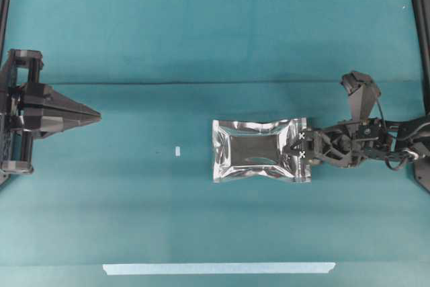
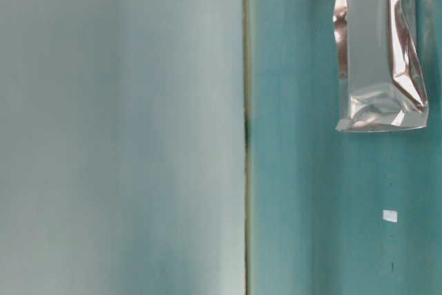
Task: Hand over the silver zip bag and make it stand upright.
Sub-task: 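Lift the bag with the right gripper and open the left gripper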
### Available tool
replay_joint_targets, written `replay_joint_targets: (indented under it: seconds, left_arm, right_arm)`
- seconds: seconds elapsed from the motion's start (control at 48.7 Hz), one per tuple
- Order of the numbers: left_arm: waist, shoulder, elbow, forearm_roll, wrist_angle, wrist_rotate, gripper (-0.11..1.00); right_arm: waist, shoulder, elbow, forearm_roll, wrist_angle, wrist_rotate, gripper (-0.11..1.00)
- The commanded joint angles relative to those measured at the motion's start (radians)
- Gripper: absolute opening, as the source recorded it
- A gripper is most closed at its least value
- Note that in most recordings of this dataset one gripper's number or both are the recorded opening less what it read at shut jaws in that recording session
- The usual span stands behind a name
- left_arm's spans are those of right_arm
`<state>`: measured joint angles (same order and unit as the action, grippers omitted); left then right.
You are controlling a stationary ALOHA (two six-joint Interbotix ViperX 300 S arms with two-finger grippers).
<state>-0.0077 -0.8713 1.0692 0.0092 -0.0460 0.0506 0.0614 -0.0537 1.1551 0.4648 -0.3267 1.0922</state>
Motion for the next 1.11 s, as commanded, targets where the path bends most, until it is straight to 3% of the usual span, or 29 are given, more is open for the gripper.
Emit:
replay_joint_targets:
  seconds: [0.0, 0.185, 0.226, 0.288, 0.452, 0.575, 0.698, 0.945, 1.089]
  left_arm:
    - [0.002, 0.011, -0.014, 0.002, -0.005, -0.014, -0.01]
    - [0.020, 0.064, -0.017, 0.002, 0.026, -0.158, -0.01]
    - [0.020, 0.078, -0.018, 0.002, 0.035, -0.183, -0.01]
    - [0.014, 0.092, -0.021, 0.002, 0.028, -0.204, -0.01]
    - [0.017, 0.081, -0.014, 0.002, -0.054, -0.183, -0.01]
    - [0.018, 0.072, 0.000, 0.002, -0.041, -0.179, 0.01]
    - [0.020, 0.074, 0.002, 0.002, -0.028, -0.184, 0.22]
    - [0.021, 0.080, 0.003, 0.002, -0.026, -0.169, 0.91]
    - [0.021, 0.089, 0.009, 0.002, -0.026, -0.172, 0.89]
  right_arm:
    - [0.009, 0.008, -0.009, -0.003, 0.005, 0.014, 0.51]
    - [0.006, 0.012, -0.015, -0.003, 0.005, 0.014, 0.12]
    - [0.006, 0.012, -0.017, -0.002, 0.006, 0.014, 0.08]
    - [0.006, 0.012, -0.017, -0.003, 0.006, 0.014, 0.05]
    - [0.006, 0.014, -0.018, -0.003, 0.006, 0.014, 0.04]
    - [0.006, 0.014, -0.020, -0.003, 0.006, 0.014, 0.04]
    - [0.006, 0.014, -0.029, -0.002, 0.006, 0.011, 0.04]
    - [0.006, 0.014, -0.035, -0.006, 0.012, 0.005, 0.04]
    - [0.000, -0.014, -0.046, -0.021, 0.077, -0.029, 0.04]
